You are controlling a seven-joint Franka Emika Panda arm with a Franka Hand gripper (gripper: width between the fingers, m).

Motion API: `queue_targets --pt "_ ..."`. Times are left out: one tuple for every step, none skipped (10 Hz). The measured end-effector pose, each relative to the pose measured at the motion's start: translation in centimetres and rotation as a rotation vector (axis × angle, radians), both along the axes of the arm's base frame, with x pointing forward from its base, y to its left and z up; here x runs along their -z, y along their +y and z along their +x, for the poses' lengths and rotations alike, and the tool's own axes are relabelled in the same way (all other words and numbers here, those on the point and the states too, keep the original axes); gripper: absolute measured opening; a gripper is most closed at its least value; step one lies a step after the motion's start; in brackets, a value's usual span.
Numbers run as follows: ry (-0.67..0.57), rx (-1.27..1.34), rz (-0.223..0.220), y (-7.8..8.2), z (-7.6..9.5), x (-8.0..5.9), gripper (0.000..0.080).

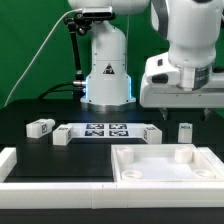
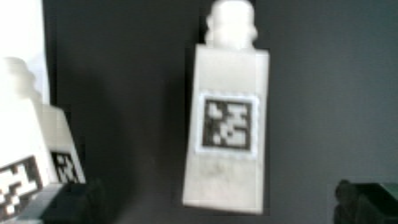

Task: Assemble one leg

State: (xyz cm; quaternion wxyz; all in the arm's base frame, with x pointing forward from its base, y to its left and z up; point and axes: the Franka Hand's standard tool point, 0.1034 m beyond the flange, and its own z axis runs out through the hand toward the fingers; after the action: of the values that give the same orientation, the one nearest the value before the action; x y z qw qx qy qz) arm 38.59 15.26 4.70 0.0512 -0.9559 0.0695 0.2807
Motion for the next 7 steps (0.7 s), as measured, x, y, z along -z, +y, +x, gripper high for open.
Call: queue_targets --pt "0.069 -0.009 0.023 -0.2 0.1 0.5 0.0649" --pt "0.117 -0.011 0.036 -0.4 0.0 1.2 0.0649" --pt "0.195 -0.013 0.043 -0.5 -0.8 1.5 0.0649" --pt "0.235 -0.007 0.043 -0.4 -1.0 2.4 0.0649" --pt "0.218 0.005 0.031 -0.1 -1.2 3.0 0.0649" --pt "0.226 0.004 0.026 0.0 -1.8 3.4 0.0649" --pt "0.236 0.003 0.024 -0.1 -2.2 3.7 0.0649"
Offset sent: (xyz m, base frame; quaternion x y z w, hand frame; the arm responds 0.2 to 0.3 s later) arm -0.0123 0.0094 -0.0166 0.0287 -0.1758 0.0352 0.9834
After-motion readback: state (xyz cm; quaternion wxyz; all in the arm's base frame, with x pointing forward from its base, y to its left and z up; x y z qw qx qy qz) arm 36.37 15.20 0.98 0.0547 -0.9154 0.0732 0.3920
